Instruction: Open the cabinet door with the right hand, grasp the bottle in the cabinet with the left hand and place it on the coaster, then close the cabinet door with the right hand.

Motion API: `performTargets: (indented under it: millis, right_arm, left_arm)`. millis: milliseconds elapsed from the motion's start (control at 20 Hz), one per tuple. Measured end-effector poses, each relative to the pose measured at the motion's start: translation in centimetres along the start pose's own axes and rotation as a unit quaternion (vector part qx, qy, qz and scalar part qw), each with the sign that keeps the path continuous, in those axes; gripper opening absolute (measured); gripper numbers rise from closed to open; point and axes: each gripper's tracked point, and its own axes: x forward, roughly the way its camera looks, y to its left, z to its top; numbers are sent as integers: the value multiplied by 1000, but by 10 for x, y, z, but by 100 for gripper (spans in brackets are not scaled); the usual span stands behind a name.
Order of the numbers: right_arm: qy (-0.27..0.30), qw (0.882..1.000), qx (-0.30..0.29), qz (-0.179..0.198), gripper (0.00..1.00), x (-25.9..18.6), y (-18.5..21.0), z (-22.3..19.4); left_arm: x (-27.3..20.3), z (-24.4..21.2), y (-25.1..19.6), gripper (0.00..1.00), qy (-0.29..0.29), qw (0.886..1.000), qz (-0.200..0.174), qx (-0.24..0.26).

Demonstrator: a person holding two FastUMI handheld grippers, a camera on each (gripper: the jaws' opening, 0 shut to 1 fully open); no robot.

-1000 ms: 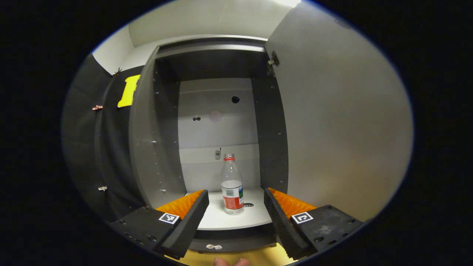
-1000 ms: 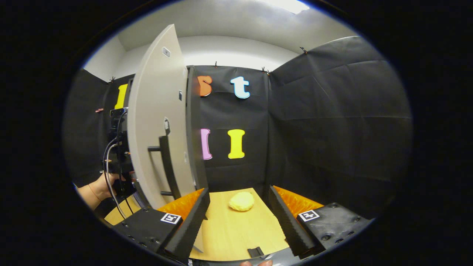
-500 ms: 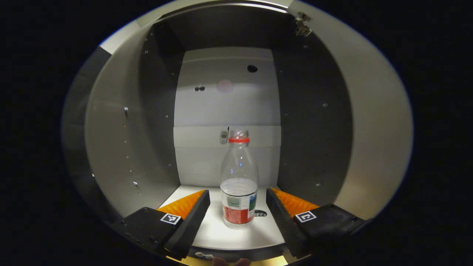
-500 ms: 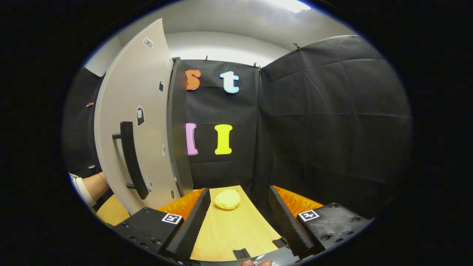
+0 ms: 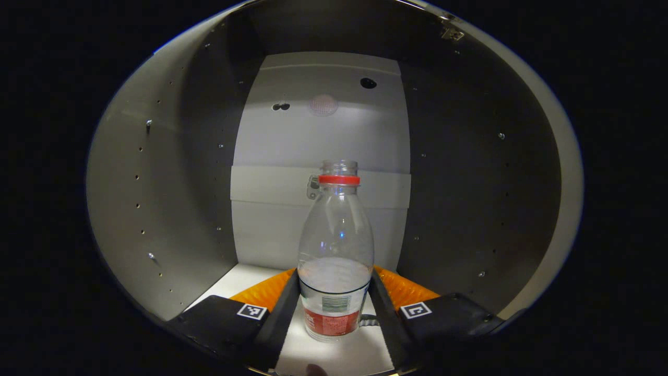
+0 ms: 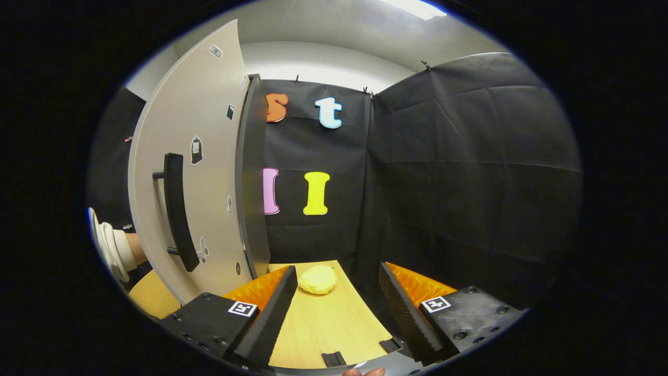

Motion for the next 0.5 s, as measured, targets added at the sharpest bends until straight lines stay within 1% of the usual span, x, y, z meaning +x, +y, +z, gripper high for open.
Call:
performTargets:
  millis: [150, 250, 350, 500]
  right_arm:
    - [-4, 1000, 2, 6, 98, 0, 5, 0]
    - [1, 1000, 13, 13, 98, -1, 12, -1]
    - [-13, 1000, 14, 13, 98, -1, 16, 9]
    - [-25, 999, 14, 19, 98, -1, 26, 14]
  left_arm:
    - [-26, 18, 2, 76, -21, 1000, -6, 10]
    - [-53, 34, 4, 76, -37, 999, -18, 15]
    - [-83, 50, 11, 76, -52, 998, -26, 25]
    - [-129, 63, 22, 75, -65, 997, -41, 22]
